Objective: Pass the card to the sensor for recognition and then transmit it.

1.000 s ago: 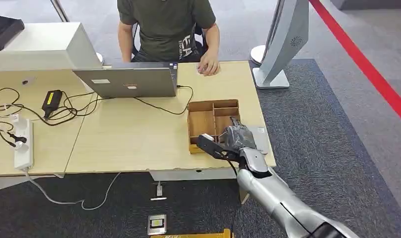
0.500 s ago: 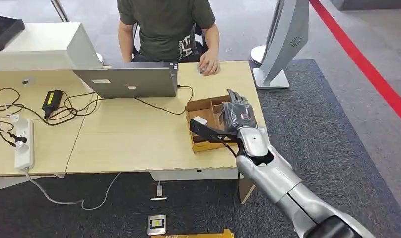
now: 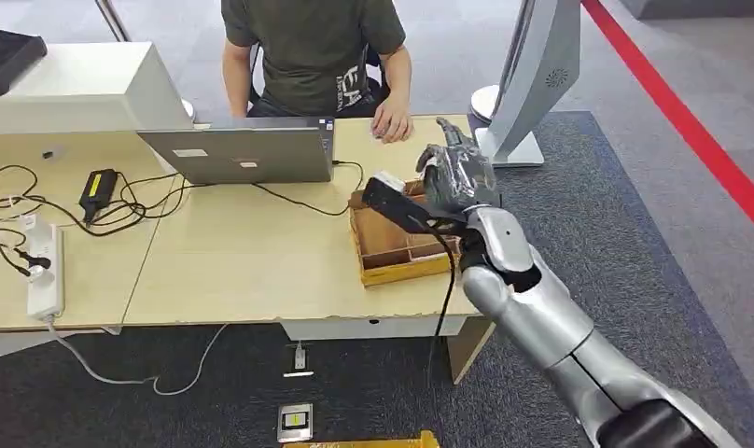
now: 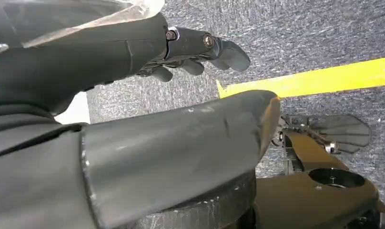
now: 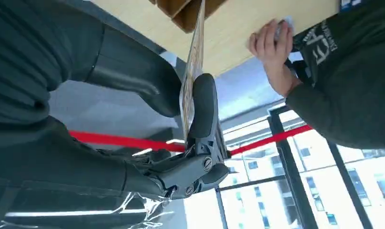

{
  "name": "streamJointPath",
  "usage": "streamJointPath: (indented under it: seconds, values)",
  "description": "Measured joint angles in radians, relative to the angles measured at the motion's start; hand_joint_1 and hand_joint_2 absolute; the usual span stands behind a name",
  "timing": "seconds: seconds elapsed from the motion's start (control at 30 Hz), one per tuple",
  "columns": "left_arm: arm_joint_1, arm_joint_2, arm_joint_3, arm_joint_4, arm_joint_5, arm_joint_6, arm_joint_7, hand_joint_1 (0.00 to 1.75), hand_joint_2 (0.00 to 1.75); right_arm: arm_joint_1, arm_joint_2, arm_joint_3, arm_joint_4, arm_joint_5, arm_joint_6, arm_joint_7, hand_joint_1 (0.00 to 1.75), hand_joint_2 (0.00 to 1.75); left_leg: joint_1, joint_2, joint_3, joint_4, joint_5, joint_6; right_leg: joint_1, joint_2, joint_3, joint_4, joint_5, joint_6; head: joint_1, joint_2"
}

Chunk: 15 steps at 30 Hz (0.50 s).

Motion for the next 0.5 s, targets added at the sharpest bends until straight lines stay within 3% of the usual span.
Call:
streamJointPath:
  seconds: [0.13,0.3,0.5]
  values:
    - [-0.001,0.000,0.000,0.000,-0.007,0.000,-0.001,0.00,0.00,-0.049,0.005,0.000,0.042,-0.023,-0.024,0.008,1.75,1.75,0.000,0.000,0.000,0.000,0.000,0.000,0.000,0.000,0.000,0.000,0.000,0.000,0.000,0.000]
    - [-0.002,0.000,-0.003,0.000,-0.010,0.001,-0.003,0.00,0.00,-0.114,0.033,0.011,0.128,-0.003,0.002,0.046,1.75,1.75,0.000,0.000,0.000,0.000,0.000,0.000,0.000,0.000,0.000,0.000,0.000,0.000,0.000,0.000]
    - [-0.001,-0.002,-0.003,0.000,0.013,0.008,-0.003,0.00,0.00,-0.167,0.077,0.029,0.237,0.002,0.015,0.047,1.75,1.75,0.000,-0.001,-0.001,0.000,0.000,0.000,0.000,0.000,0.000,0.000,0.000,0.000,0.000,0.000]
